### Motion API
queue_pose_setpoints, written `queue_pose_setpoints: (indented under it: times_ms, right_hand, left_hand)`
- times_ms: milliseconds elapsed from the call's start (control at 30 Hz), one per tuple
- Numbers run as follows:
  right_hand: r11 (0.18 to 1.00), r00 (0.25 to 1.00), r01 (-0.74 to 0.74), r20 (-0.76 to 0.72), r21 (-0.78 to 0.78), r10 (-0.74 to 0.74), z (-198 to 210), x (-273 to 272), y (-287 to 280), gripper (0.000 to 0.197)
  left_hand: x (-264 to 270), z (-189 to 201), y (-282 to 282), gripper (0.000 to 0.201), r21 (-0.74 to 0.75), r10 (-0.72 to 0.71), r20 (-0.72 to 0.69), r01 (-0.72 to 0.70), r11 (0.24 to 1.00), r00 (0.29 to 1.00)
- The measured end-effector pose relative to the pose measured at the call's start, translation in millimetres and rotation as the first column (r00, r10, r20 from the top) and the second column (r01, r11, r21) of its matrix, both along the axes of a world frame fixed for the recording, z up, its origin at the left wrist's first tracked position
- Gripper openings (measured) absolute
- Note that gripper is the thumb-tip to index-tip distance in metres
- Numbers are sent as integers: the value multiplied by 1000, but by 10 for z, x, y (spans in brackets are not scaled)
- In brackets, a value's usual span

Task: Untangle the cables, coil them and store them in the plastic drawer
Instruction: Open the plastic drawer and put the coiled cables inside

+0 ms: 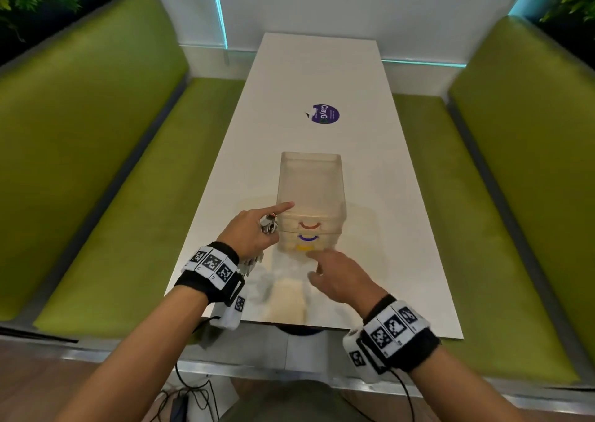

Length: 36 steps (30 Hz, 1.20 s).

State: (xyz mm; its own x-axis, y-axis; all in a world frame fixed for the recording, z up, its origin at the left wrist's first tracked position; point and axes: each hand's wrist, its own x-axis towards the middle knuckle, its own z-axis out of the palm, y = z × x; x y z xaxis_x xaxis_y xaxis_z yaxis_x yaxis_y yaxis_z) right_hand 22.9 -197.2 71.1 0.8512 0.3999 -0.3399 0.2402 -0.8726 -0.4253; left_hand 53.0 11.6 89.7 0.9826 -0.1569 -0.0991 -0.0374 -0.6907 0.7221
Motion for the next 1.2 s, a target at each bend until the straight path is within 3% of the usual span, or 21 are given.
queue_pose_setpoints:
  times_ms: [67,233,333,533,667,733,833,967,1200]
  right_hand:
    - [994,990,-27,-138,-106,12,-236,86,106,57]
    - [986,993,51,-94,-158,-66,-479,195,303,50]
    - [992,995,82,-48,-97,-87,-479,186,257,47]
    - [994,991,-81,-111,-79,72,-348,-219,40,41]
    - [994,995,17,100,106,-28,-269,-302,-11,31]
    - [999,988,11,151,35,-16,-313,-280,3,34]
    - [995,997,-42,62,-89,48,-343,-315,39,31]
    - [980,983,-184,-15,-81,183,-364,-508,55,30]
    - [993,994,-95,-50,63,98,-303,-496,8,33]
  left_hand:
    - [1,-8,3,63,-32,-13,-15,13,999,1000]
    - [-9,43,17,65,-91,-13,-87,5,996,996]
    - [0,71,11,65,-140,-8,-131,-10,990,991]
    - [33,108,2,65,-210,-8,-180,-30,977,984]
    - [27,115,3,64,-225,-15,-190,-28,974,982]
    - [25,123,-2,64,-228,-13,-185,-29,973,983]
    - [14,131,-7,64,-236,-16,-180,-27,971,984]
    - [27,115,8,65,-222,-21,-187,-21,975,982]
    - [2,99,-13,70,-193,-21,-208,-20,981,978]
